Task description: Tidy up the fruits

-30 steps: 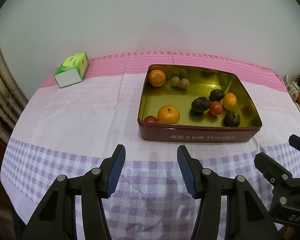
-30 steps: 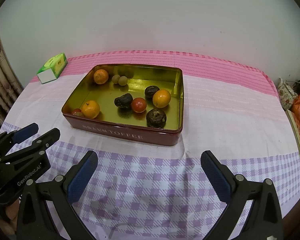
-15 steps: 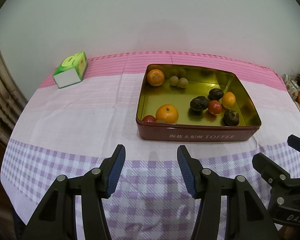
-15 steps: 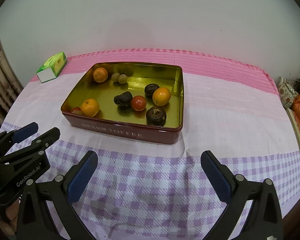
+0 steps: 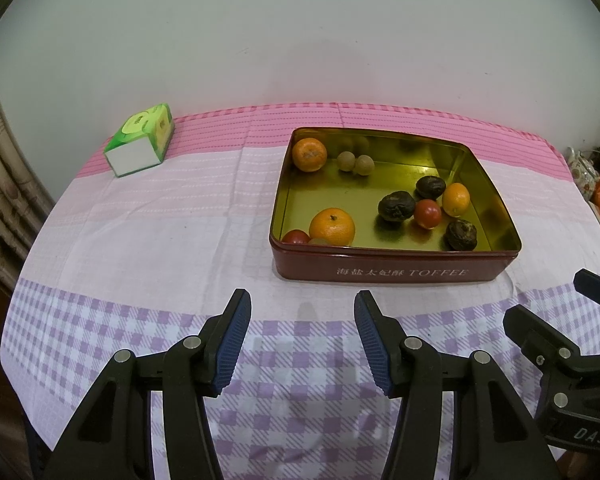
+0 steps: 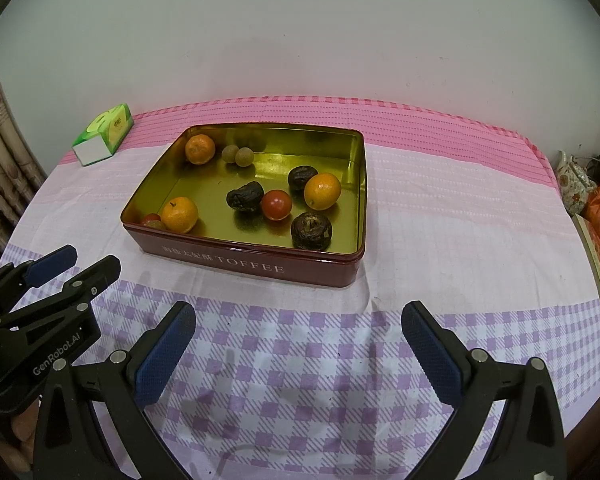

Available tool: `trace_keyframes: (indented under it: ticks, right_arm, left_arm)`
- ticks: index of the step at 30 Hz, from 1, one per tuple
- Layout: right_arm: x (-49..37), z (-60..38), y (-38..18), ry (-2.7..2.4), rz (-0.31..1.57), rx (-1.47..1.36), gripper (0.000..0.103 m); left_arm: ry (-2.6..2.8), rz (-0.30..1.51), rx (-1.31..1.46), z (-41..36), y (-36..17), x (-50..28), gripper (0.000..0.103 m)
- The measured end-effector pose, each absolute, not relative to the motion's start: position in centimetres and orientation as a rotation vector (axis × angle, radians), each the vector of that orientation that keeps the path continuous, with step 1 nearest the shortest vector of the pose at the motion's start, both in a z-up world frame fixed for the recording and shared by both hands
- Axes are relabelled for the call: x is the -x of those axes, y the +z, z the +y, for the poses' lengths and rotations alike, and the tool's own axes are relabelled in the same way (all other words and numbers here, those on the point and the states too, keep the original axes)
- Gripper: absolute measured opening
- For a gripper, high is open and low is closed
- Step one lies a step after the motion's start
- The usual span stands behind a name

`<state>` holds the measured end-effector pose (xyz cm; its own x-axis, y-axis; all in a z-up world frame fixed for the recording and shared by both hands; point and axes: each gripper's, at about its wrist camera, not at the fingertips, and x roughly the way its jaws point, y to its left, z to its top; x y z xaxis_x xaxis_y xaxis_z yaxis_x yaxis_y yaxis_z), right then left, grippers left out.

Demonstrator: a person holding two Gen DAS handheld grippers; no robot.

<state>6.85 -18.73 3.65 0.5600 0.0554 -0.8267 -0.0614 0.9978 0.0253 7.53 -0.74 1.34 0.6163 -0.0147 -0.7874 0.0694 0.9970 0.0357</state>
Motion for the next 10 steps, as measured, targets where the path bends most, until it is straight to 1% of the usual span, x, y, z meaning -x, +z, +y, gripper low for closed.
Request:
trace_keyframes:
  ticks: [10]
  right_arm:
    - [-6.75, -18.69, 3.58, 0.070, 0.975, 0.006, 0.102]
  left_arm:
    - [-0.054, 0.903, -0.065, -0.88, 1.40, -7.60, 0.055]
